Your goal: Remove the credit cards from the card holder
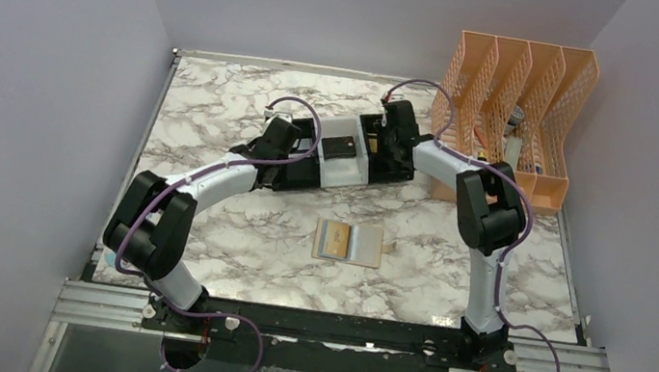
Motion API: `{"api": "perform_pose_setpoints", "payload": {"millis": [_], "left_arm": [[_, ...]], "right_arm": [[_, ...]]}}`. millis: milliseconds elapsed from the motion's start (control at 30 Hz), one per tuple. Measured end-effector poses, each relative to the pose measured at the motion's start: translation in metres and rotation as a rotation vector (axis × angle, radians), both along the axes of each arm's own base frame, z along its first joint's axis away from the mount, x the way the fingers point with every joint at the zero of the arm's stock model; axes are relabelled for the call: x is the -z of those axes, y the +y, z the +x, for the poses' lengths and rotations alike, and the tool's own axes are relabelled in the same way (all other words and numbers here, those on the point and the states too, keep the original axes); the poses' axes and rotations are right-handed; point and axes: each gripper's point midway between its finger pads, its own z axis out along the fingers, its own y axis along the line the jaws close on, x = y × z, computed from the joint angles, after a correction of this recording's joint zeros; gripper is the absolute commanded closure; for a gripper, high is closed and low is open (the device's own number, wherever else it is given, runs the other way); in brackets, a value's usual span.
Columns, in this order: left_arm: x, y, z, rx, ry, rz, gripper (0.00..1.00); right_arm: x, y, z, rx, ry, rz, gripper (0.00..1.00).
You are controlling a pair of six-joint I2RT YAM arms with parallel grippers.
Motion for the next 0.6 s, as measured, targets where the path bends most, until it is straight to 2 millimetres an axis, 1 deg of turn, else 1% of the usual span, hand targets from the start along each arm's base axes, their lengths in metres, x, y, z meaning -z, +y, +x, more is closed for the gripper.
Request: {"api": "perform_pose_setpoints", "payload": {"millis": [67,300,500,600], "left_arm": [[0.0003,0.0011,-0.0002,0.013,0.001,0.013,0.78],[0.0002,0.0027,0.0011,0.022,-0.001,0.018,0.88],[0.0005,0.0008,0.0002,0.056,0.005,0.025,0.88],[0.0003,-0.0006,-0.0002,0.068,0.007,0.022,0.84]], "right_arm": [[-0.0006,-0.0006,0.001,-0.005,-0.007,-0.009,0.79],[-0.0004,-0.0045,0.0026,-0.004,-0.018,-0.031,0.79],[0.0013,-0.004,0.0047,0.0,-0.039,-0.023,0.78],[0.001,-0.0035,0.0046,0.003,-0.038,-0.017,0.78]]}}
